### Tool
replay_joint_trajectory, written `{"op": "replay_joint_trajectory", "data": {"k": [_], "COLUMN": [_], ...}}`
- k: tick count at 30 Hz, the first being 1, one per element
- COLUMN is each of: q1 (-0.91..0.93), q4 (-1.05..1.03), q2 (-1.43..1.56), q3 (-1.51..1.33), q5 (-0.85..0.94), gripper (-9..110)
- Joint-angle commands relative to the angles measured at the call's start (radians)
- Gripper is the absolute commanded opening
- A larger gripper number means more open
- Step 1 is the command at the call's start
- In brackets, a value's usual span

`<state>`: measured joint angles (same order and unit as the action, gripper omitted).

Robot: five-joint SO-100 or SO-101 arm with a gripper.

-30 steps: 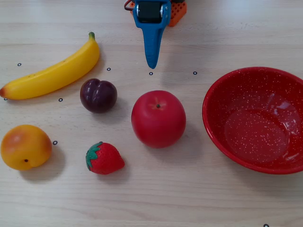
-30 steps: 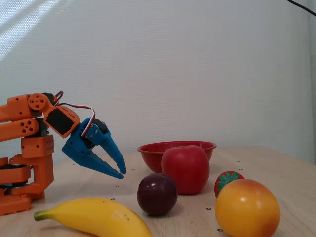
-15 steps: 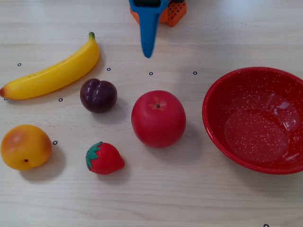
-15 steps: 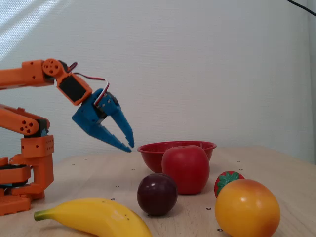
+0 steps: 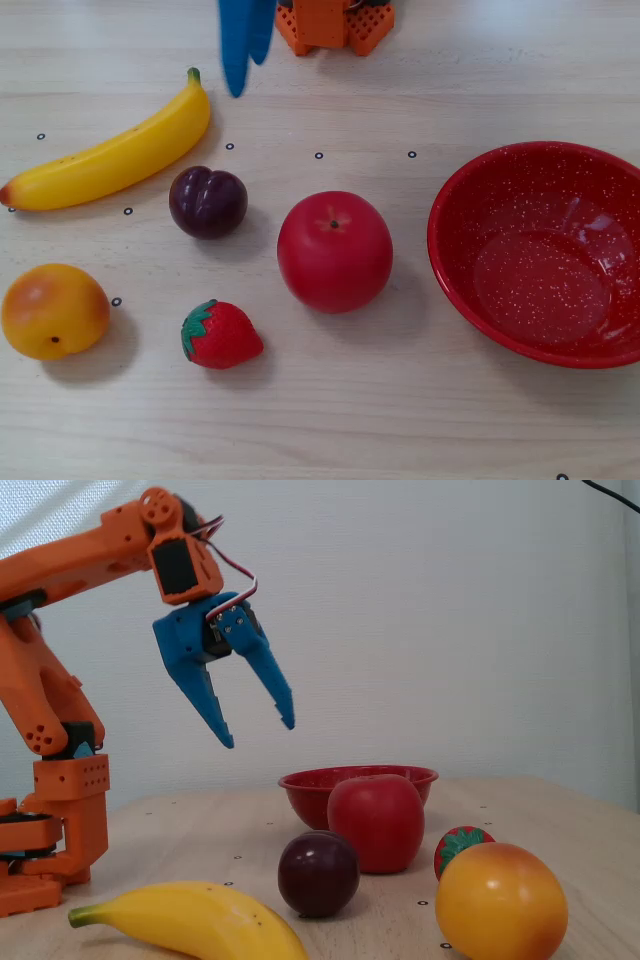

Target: Put the plum in the red bowl.

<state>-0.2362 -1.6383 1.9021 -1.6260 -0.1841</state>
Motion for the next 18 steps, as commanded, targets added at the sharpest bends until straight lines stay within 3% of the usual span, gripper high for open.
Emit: {"op": "replay_joint_trajectory", "data": {"k": [1, 6, 18], "q1": [-0.044, -0.095, -0.127], "q4": [-0.067, -0.133, -0.103], "q2": [-0.041, -0.219, -0.586], "q3": [0.149, 0.290, 0.437], "q5": [-0.006, -0.005, -0.069], "gripper": [35, 43, 44]}}
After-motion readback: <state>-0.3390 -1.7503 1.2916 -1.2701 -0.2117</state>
